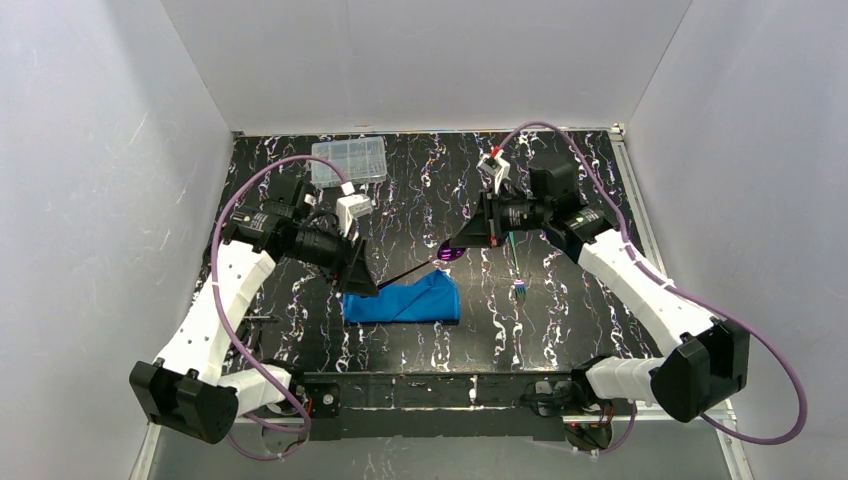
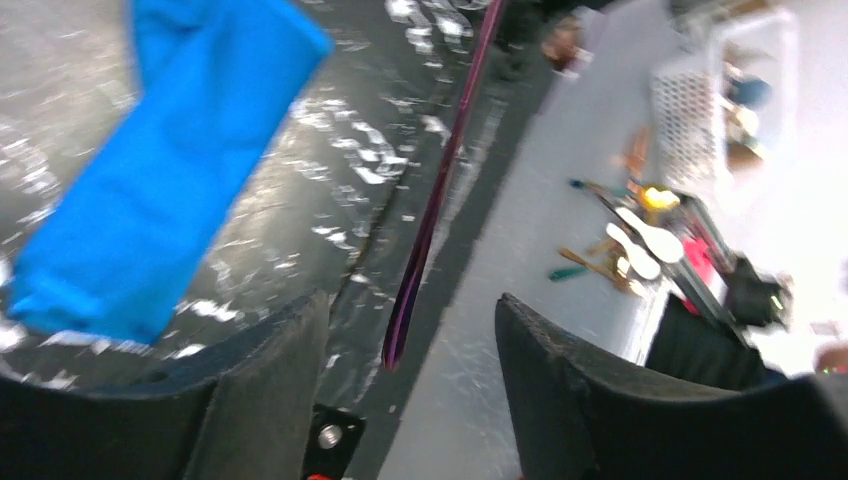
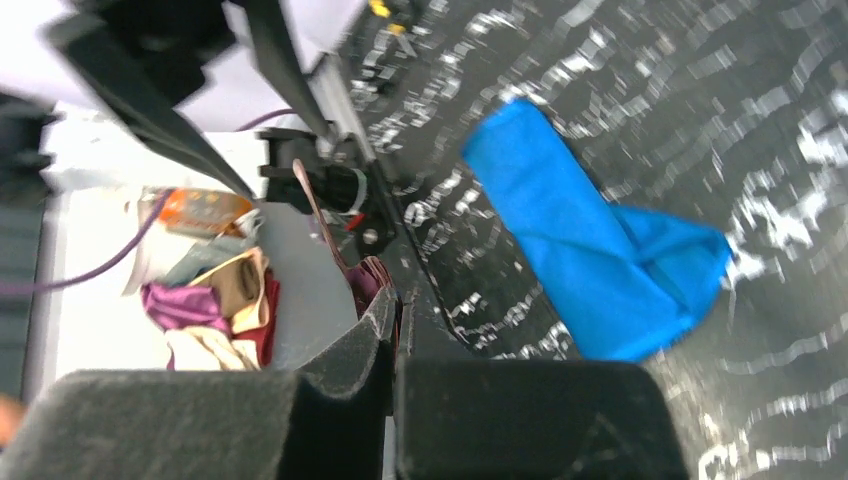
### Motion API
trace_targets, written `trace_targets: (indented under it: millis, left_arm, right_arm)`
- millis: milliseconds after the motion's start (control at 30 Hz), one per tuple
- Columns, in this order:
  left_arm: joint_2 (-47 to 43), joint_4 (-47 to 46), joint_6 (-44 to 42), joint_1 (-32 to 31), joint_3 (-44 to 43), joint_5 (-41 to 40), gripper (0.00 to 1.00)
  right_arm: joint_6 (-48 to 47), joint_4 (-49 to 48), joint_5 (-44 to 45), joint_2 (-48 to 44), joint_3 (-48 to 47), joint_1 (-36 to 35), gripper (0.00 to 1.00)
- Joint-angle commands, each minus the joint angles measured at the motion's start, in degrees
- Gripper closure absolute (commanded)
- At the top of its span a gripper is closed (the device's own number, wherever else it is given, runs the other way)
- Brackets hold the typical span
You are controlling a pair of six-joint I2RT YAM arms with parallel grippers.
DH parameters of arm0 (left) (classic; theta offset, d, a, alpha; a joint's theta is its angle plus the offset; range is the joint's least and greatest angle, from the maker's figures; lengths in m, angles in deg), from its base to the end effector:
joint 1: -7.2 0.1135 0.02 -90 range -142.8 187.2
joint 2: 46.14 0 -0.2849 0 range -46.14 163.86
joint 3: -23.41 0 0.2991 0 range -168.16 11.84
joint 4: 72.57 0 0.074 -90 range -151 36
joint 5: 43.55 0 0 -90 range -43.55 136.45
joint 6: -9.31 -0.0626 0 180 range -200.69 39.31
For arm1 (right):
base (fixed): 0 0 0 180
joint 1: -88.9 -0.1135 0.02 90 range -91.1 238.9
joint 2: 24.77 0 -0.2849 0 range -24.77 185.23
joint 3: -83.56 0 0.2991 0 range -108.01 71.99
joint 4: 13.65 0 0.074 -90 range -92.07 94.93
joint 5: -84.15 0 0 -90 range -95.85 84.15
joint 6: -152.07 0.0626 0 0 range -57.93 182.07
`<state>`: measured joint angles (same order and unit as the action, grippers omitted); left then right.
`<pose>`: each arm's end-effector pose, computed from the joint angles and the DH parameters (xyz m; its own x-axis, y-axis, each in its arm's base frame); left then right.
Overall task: Fold the napkin into a case and place the utensils inside
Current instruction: Pass from the left arm to the right, then insert the spoon into the folded napkin.
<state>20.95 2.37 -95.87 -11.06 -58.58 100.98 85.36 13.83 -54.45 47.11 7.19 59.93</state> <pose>0.2245 -0.1278 0.3573 -0.6453 0.3729 -0.6667 0.7637 0.3378 -0.5502 0.2710 0.2037 0.3626 -0.6794 -0.0772 -0.7297 -0.7140 0.2990 0.6331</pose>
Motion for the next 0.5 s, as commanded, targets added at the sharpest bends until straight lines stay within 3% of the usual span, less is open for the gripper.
trace_targets:
  millis: [0,233,333,467]
  left_arm:
    - [0.2,-4.6,3.7,3.9,-0.1,-17.7,0.36]
    - [1.2,-11.3,5.1,4.5,10.6,-32.1,0.34]
    - [1.8,-15.5,6.1,4.5,15.7,-33.3,0.33]
    - [5.6,-19.1,8.0,4.5,16.0,-32.9,0.34]
  right_arm:
    - [1.5,11.7,12.9,1.8,4.3,0.0,0.99]
    - [7.5,14.4,26.2,-4.4,15.1,0.1,0.99]
    - [9.5,14.0,29.6,-6.8,17.3,0.1,0.99]
    - [10.5,13.7,31.9,-6.7,18.2,0.1,0.99]
